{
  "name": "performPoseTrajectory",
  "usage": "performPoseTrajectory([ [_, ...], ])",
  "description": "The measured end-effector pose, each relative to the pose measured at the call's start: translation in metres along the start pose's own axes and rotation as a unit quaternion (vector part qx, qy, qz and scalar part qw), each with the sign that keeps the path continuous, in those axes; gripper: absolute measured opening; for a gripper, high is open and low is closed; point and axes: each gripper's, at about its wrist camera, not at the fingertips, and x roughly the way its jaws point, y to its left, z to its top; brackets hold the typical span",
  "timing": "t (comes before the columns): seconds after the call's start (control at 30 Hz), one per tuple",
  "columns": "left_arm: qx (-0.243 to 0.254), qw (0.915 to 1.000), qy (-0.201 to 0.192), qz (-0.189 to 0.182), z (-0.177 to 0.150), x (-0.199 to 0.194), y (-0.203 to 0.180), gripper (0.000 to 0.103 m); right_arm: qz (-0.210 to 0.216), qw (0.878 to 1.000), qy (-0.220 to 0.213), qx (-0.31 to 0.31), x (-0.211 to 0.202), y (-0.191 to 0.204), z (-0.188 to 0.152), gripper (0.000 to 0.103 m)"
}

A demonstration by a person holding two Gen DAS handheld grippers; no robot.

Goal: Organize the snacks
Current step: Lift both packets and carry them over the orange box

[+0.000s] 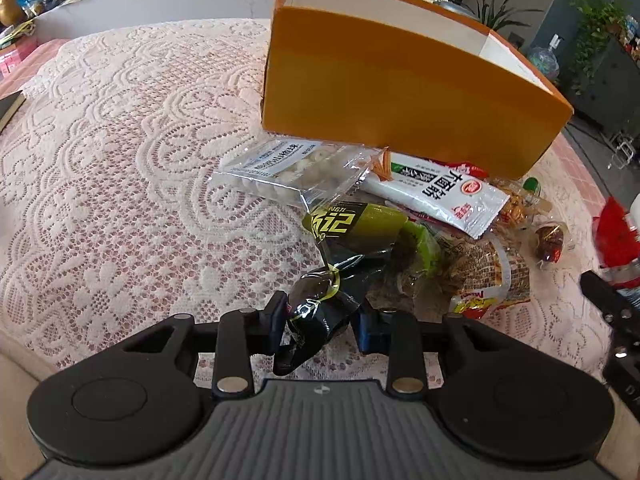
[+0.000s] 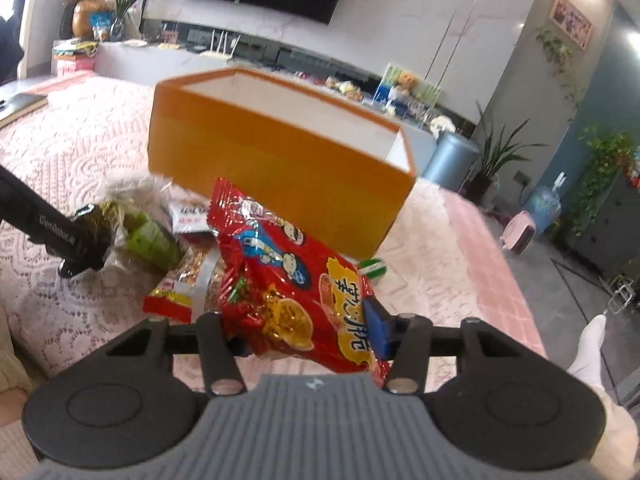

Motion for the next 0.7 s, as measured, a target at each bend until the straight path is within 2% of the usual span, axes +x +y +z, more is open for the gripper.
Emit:
performPoseTrajectory([
  [0.33,0.002,0.999,-0.044,-0.01,-0.006,-0.029,0.002,0.037,-0.026,0.999,-0.048,0.005,-0.028,-0.016,0.007,0.045],
  [0.53,0.006,0.998,-0.056,-0.03,-0.008,-0.05,-0.003,0.037,-0.017,0.998,-0.064,0.022,-0.04,-0.025,0.015,0.045],
  [0.7,0.011,0.9953,-0.089,-0.038,0.0,-0.075,-0.008,0.037,-0.003,0.996,-0.078,0.034,-0.047,-0.033,0.028,0.045],
])
